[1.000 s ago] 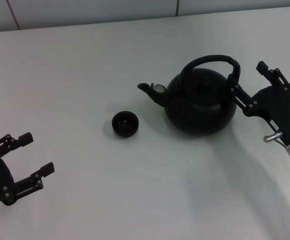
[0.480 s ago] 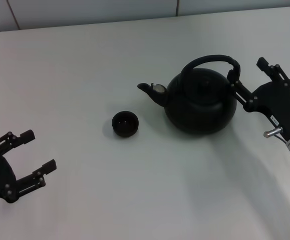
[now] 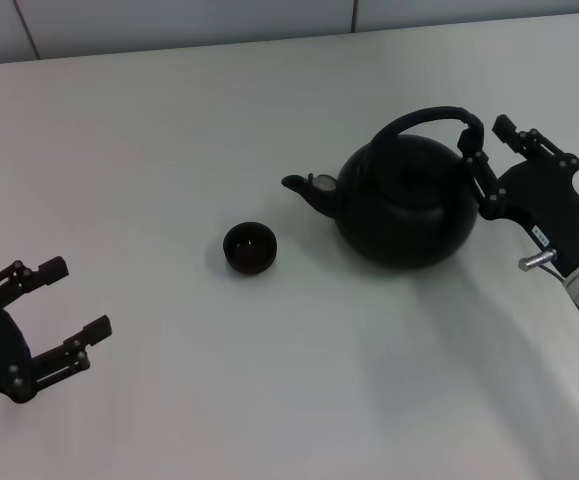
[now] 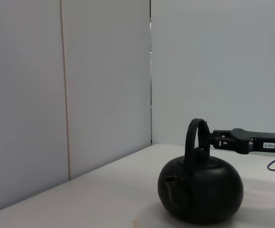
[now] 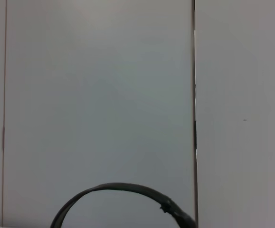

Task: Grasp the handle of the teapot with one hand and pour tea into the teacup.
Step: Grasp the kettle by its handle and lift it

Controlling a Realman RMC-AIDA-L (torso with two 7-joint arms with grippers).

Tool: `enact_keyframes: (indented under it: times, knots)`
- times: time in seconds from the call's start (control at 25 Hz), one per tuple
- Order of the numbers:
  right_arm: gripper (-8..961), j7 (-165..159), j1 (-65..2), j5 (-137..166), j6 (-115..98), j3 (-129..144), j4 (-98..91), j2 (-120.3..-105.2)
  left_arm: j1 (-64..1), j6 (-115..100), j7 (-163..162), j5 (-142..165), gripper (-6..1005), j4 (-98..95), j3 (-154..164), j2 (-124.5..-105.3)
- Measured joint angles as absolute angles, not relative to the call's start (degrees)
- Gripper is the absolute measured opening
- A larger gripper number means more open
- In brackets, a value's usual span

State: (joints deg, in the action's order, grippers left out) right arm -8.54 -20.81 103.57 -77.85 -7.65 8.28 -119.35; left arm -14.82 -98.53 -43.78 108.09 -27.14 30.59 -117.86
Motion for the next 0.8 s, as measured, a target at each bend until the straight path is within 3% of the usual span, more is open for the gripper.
enact_keyframes:
  times: [0.52,0.64,0.8]
  knots:
    - [136,-8.5,-21.9,103.5,-76.4,-9.9,8.4,-119.44,-14.9,-98.6,-44.0,108.1,793,-26.8,30.1,-117.94]
    - [78,-8.5,-22.5,103.5,-76.8,-10.8,8.4,-119.44,-14.9,-98.6,-43.9,108.1,793,-26.8,30.1,-117.94]
    - [78,-8.5,-24.0,103.4,-76.8,-11.3,8.3,-119.28,-14.8,-98.6,-43.8,107.6,793,-26.7,30.1,-118.02]
